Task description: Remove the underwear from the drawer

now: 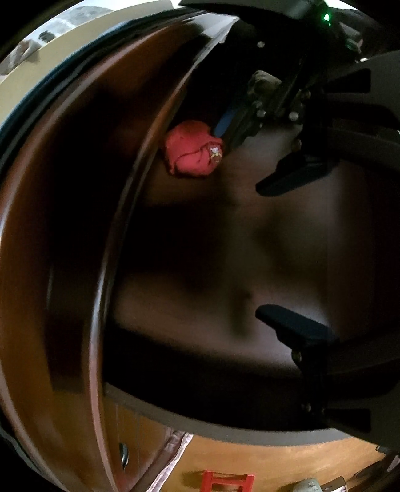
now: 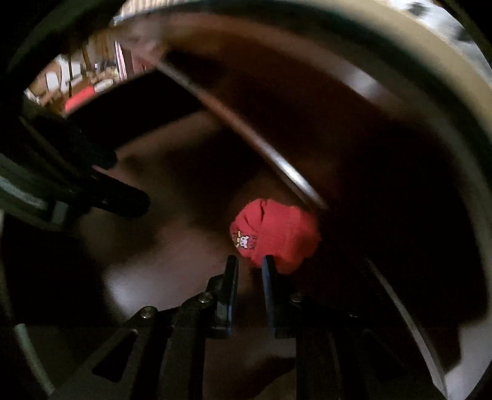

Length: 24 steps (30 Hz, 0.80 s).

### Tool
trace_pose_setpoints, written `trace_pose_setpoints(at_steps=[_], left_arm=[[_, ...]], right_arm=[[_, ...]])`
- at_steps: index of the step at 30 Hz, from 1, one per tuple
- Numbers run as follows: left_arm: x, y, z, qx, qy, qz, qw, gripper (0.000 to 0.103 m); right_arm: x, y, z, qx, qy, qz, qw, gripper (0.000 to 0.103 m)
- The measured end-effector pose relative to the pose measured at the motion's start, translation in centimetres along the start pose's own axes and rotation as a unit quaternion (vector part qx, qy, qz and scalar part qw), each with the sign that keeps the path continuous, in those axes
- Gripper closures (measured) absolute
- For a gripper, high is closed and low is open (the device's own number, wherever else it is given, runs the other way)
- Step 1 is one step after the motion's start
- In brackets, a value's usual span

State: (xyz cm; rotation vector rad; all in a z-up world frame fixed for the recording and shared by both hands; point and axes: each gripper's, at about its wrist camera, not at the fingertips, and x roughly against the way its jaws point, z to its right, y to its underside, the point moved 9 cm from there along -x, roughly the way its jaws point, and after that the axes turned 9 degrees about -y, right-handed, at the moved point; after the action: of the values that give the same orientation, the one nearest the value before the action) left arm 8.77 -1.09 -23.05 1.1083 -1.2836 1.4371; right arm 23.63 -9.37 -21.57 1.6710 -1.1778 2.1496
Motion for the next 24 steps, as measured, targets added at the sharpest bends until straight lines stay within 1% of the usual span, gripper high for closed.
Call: trace_pose_setpoints(at_steps=[3, 5, 6, 7, 8, 9, 11, 12, 13, 15, 17, 18, 19, 21, 22, 23, 24], left_arm=[[0.4, -0.2, -0.4, -0.002, -0.002, 0.004, 1.0, 0.029], [0.4, -0.2, -0.6, -0.003, -0.006, 0.01, 0.9999, 0.029], [0.5, -0.2, -0.6, -0.005, -0.008, 0.012, 0.9999, 0.029], [0.5, -0.2, -0.7, -0.008, -0.012, 0.013, 0.9998, 0.029], [0.4, 0.0, -0.7, -0.011, -0.015, 0.014, 0.9997, 0.029], [0.4, 0.1, -0.6, -0.016, -0.017, 0.014, 0.9996, 0.029], [0.1, 0.4, -0.2, -0.027, -0.016, 0.011, 0.9995, 0.029], [0.1, 0.6, 0.1, -0.034, -0.011, 0.008, 0.9993, 0.029], [0.2, 0.7, 0.4, -0.04, -0.007, 0.008, 0.9991, 0.029], [-0.3, 0.5, 1.6, -0.045, 0.006, 0.004, 0.999, 0.029], [-0.7, 0.6, 2.2, -0.035, 0.025, 0.001, 0.9991, 0.029], [-0.9, 0.7, 2.5, -0.032, 0.031, -0.002, 0.999, 0.029], [-1.1, 1.0, 2.8, -0.034, 0.033, -0.006, 0.9989, 0.029], [-1.4, 1.4, 3.1, -0.042, 0.031, -0.014, 0.9985, 0.029], [-1.4, 1.5, 3.2, -0.043, 0.031, -0.015, 0.9985, 0.029], [-1.7, 1.4, 3.0, -0.042, 0.032, -0.017, 0.9985, 0.029], [-1.6, 1.3, 2.9, -0.041, 0.032, -0.016, 0.9985, 0.029]], right_arm=[[-1.8, -0.5, 0.2, -0.004, 0.0, 0.009, 1.0, 0.085], [-2.6, -0.8, -0.2, 0.019, 0.008, 0.013, 1.0, 0.085], [-3.0, -0.8, -0.7, 0.03, 0.001, 0.009, 0.999, 0.085], [-3.3, -0.7, -1.8, 0.041, -0.011, 0.005, 0.999, 0.085], [-4.4, -0.1, -3.3, 0.041, -0.055, -0.025, 0.997, 0.091], [-4.3, -0.4, -3.5, 0.025, -0.077, -0.012, 0.997, 0.091], [-4.5, -0.4, -4.0, 0.001, -0.112, -0.018, 0.994, 0.091], [-4.4, -0.7, -4.4, 0.009, -0.121, -0.012, 0.993, 0.091], [-4.0, -0.8, -4.4, 0.017, -0.117, -0.005, 0.993, 0.091], [-2.5, -0.6, -3.9, 0.037, -0.096, 0.021, 0.995, 0.09], [-1.1, -0.4, -2.3, 0.027, -0.086, 0.047, 0.995, 0.09], [-0.6, -0.1, -1.1, 0.017, -0.068, 0.064, 0.995, 0.09], [-0.6, 0.0, -0.1, 0.007, -0.048, 0.072, 0.996, 0.09], [-1.5, 0.4, 1.0, -0.012, -0.023, 0.068, 0.997, 0.09], [-2.0, 0.2, 1.3, -0.012, -0.002, 0.067, 0.998, 0.09], [-2.3, 0.3, 1.2, -0.007, 0.011, 0.072, 0.997, 0.09], [-2.5, -0.4, 0.2, -0.001, 0.014, 0.075, 0.997, 0.09]])
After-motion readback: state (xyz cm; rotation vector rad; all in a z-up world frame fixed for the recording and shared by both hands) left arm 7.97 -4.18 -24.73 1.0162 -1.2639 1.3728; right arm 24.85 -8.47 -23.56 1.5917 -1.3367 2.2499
